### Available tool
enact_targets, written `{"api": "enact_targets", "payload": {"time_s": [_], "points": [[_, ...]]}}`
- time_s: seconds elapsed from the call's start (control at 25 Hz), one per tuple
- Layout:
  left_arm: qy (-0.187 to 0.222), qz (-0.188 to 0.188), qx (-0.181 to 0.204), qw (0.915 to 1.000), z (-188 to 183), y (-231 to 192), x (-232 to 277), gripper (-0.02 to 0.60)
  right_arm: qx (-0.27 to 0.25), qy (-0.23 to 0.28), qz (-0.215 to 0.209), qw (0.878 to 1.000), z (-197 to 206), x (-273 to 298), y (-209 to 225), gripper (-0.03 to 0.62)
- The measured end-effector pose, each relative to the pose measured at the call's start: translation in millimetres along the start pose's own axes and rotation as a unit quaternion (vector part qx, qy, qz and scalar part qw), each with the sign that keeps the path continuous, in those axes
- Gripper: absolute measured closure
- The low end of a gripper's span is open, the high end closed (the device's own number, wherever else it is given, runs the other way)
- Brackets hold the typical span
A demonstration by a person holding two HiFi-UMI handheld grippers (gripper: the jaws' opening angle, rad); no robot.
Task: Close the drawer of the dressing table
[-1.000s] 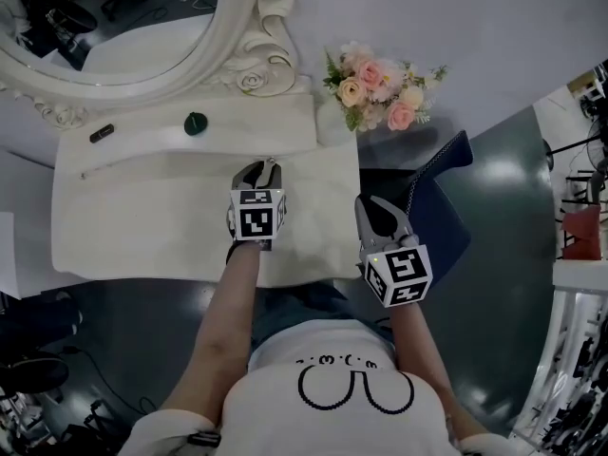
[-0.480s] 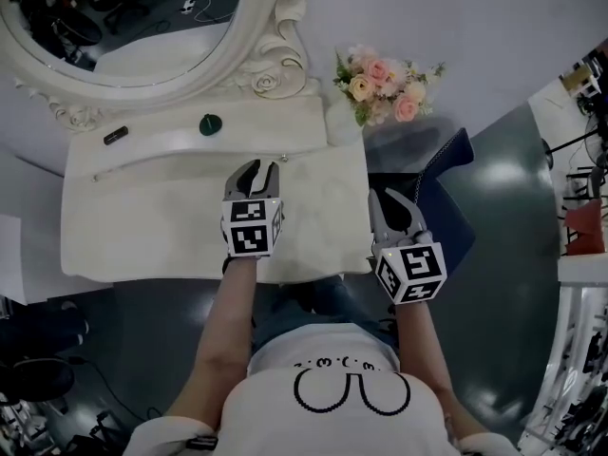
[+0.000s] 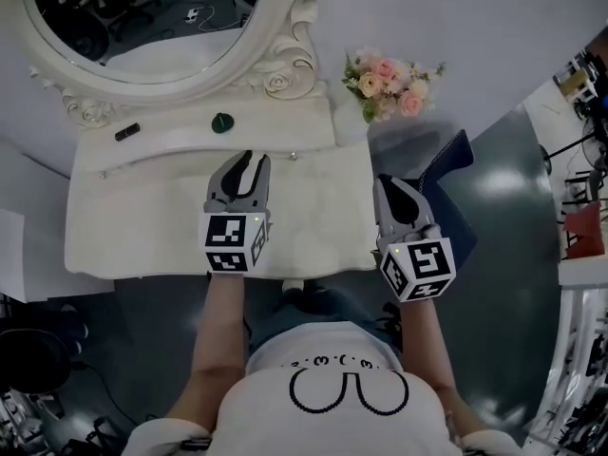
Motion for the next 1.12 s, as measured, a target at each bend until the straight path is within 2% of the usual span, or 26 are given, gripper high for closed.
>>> {"api": "enact_targets", "payload": {"time_s": [0.04, 0.12, 0.4, 0.72, 1.12], "points": [[0.008, -0.004, 0.001, 1.0000, -6, -2, -5, 0.500, -0.005, 0.003, -0.004, 1.000, -4, 0, -2, 0.594], [0.023, -0.011, 0.001, 0.9997, -18, -5, -14, 0.584, -0.013, 0.010, -0.011, 1.000, -13, -1, -6, 0.594], [0.070, -0.045, 0.007, 0.9965, -66, -8, -47, 0.584, -0.041, 0.055, -0.011, 0.998, -54, -24, -8, 0.594], [0.129, -0.064, 0.036, 0.9890, -123, -2, -71, 0.584, -0.069, 0.108, 0.001, 0.992, -95, -46, -1, 0.594], [0.145, -0.078, 0.041, 0.9855, -142, -7, -78, 0.584, -0.085, 0.116, 0.018, 0.989, -105, -52, 2, 0.595]]}}
Point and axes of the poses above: the fingertips, and each gripper's own axes: x forward along the fingers, y to its right, z out of its underside, the point moved 1 cm from there along -x, backward along the fingers, and after that the axes turned 12 degrees about -z, right-handed, at the moved point
